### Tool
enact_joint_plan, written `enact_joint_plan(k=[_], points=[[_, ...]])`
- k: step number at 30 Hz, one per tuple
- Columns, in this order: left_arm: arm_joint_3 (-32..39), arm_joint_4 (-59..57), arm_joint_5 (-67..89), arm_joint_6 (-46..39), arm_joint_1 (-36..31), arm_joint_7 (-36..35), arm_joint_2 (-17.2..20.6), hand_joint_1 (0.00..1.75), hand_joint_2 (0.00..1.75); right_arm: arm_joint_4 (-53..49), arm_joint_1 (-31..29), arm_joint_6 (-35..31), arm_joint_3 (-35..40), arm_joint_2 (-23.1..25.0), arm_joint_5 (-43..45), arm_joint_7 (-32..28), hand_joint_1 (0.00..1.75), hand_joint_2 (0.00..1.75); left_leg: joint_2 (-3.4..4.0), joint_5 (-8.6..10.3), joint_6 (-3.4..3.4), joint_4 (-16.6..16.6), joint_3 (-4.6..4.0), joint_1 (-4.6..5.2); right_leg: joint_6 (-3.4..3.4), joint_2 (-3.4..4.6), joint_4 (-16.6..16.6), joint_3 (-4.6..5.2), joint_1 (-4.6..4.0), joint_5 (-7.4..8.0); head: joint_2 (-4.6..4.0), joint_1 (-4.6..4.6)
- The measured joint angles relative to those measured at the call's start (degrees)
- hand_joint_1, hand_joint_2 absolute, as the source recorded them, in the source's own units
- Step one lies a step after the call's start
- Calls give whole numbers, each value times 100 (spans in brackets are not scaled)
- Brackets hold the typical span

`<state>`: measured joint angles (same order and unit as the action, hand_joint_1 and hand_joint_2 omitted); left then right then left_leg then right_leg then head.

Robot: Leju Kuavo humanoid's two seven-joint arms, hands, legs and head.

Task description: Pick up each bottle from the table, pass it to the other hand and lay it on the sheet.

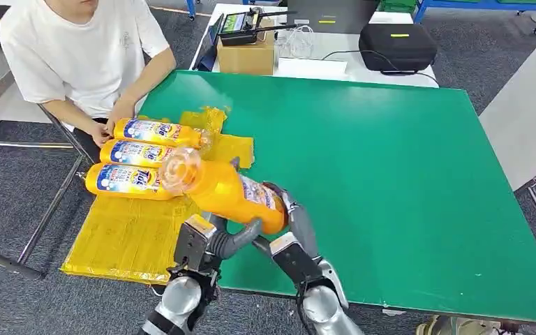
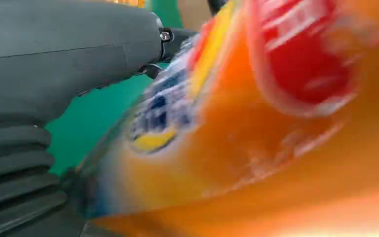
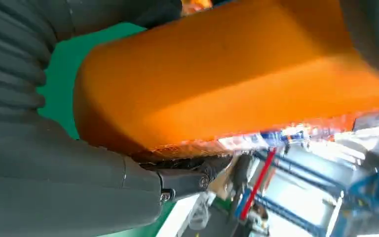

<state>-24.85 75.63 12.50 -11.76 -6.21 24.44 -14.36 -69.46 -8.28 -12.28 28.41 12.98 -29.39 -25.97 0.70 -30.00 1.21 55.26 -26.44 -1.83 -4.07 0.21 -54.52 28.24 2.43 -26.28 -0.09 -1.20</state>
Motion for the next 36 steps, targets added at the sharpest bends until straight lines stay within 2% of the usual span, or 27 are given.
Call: enact_joint_plan(k=[4, 7, 8, 9, 12, 13, 14, 18, 19, 21, 22, 32, 36], points=[[68, 9, -490, 464, -38, -208, 0, 0, 175, 208, -97, 13, 114, -33, -129, 39, 175, 175, 2, 0, 0, 0, 0, 1, 0, 1, 1, 0, 2, 0, 0, 0], [98, 7, -494, 490, -58, -186, 0, 0, 175, 346, -210, 13, 171, -53, -241, 68, 175, 175, 2, 1, 0, 1, 1, 2, 0, 1, 1, 0, 2, 0, 0, 2], [114, 7, -516, 501, -64, -186, 0, 45, 175, 381, -251, 13, 190, -57, -254, 74, 175, 175, 1, 1, 0, 1, 2, 2, 0, 1, 1, 0, 2, 0, 0, 0], [133, 7, -522, 512, -70, -186, 0, 175, 175, 413, -282, 13, 203, -66, -258, 81, 175, 175, 1, 1, 0, 1, 2, 2, 0, 1, 1, 0, 2, 0, 0, 2], [151, 2, -636, 540, -81, -269, 0, 175, 175, 476, -338, -20, 232, -79, -313, 112, 175, 175, 2, 0, 0, 1, 2, 2, 0, 1, 1, 2, 1, 0, 0, 2], [159, -11, -727, 559, -93, -321, 0, 175, 175, 496, -351, -28, 232, -79, -337, 118, 154, 175, 2, 0, 0, 1, 2, 2, 0, 1, 1, 3, 1, 0, 0, 0], [168, -31, -830, 599, -112, -369, 0, 175, 175, 514, -360, -43, 234, -79, -339, 120, 26, 175, 2, 1, 0, 1, 2, 1, 0, 1, 1, 3, 1, 0, 0, 0], [232, -160, -1375, 864, -224, -579, -4, 175, 175, 573, -365, -120, 260, -92, -381, 103, 26, 175, 3, 1, 0, 1, 1, 1, 0, 1, 1, 2, 1, 0, 0, 2], [255, -186, -1465, 888, -254, -599, -4, 175, 175, 586, -359, -140, 289, -99, -392, 98, 0, 175, 2, 1, 0, 1, 1, 2, 0, 1, 1, 2, 1, 0, 0, 2], [284, -223, -1550, 920, -305, -608, -17, 175, 175, 612, -353, -162, 308, -105, -418, 98, 0, 175, 1, 1, 0, 1, 0, 2, 0, 1, 1, 2, 1, 0, 0, 2], [286, -238, -1567, 936, -322, -616, -30, 175, 175, 625, -352, -166, 323, -109, -420, 98, 0, 0, 1, 1, 0, 1, 0, 2, 0, 0, 1, 2, 2, 0, 0, 2], [415, -269, -1759, 236, -530, -511, -101, 175, 175, 763, -357, -341, 437, -77, -252, -7, 0, 0, 0, 1, 0, 1, -1, 1, 0, 0, 0, 2, 1, 0, 0, 2], [474, -269, -645, -584, -625, -330, 8, 175, 175, 778, -352, -516, 429, -79, -201, -103, 0, 0, 2, 2, 0, 1, -1, 1, 0, 1, -1, 2, 1, 0, 0, 2]])
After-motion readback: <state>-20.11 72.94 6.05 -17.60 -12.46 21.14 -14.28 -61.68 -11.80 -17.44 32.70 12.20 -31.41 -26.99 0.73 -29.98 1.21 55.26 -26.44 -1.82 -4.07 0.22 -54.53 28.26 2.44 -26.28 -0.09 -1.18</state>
